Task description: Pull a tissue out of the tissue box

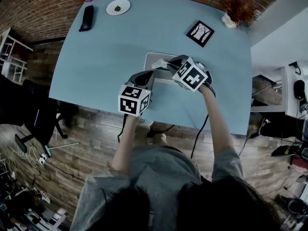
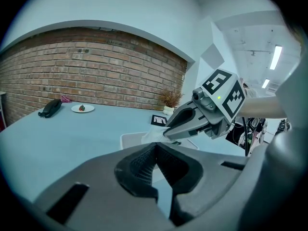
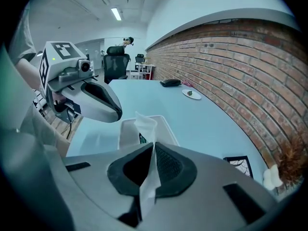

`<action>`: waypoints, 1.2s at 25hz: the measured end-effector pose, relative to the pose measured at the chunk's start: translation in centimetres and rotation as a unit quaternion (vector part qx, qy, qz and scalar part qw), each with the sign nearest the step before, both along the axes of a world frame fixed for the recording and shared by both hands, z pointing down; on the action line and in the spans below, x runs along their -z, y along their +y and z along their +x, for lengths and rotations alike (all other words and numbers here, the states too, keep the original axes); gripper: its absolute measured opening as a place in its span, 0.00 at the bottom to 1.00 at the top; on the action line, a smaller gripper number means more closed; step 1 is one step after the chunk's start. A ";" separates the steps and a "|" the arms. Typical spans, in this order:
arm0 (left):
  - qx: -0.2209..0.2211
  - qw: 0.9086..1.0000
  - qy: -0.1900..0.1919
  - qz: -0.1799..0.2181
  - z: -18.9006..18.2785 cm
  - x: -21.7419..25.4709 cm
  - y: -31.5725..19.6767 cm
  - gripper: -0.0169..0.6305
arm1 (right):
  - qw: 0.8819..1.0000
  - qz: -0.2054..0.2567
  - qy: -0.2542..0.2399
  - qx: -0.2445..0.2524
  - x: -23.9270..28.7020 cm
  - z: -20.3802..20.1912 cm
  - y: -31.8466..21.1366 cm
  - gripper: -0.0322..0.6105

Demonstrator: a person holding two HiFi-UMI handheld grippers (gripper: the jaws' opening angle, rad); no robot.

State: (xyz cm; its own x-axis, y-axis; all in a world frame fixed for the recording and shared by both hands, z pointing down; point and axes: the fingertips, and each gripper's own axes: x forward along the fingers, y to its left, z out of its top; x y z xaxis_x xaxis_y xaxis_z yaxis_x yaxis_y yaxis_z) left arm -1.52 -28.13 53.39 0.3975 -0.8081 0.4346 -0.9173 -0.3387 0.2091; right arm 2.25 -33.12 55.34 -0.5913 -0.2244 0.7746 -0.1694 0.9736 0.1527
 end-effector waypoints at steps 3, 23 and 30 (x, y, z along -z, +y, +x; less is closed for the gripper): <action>-0.001 1.000 0.001 0.003 0.1 0.2 0.1 0.03 | 1.000 0.007 0.000 0.000 0.5 0.1 0.0 0.05; -0.010 0.999 0.001 0.044 -0.3 3.6 1.3 0.03 | 0.998 0.049 -0.038 -0.030 5.1 0.7 0.8 0.05; -0.023 0.998 0.001 0.058 -0.4 4.9 2.1 0.03 | 0.995 0.060 -0.060 -0.048 6.9 0.5 1.8 0.05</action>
State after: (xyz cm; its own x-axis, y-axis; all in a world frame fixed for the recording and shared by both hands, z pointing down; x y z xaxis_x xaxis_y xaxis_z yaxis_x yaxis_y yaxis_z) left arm -1.92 -25.99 48.48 0.4354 -0.8339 0.3392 -0.9002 -0.4020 0.1672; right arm 2.78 -31.30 48.46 -0.6495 -0.3707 0.6638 -0.2852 0.9281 0.2392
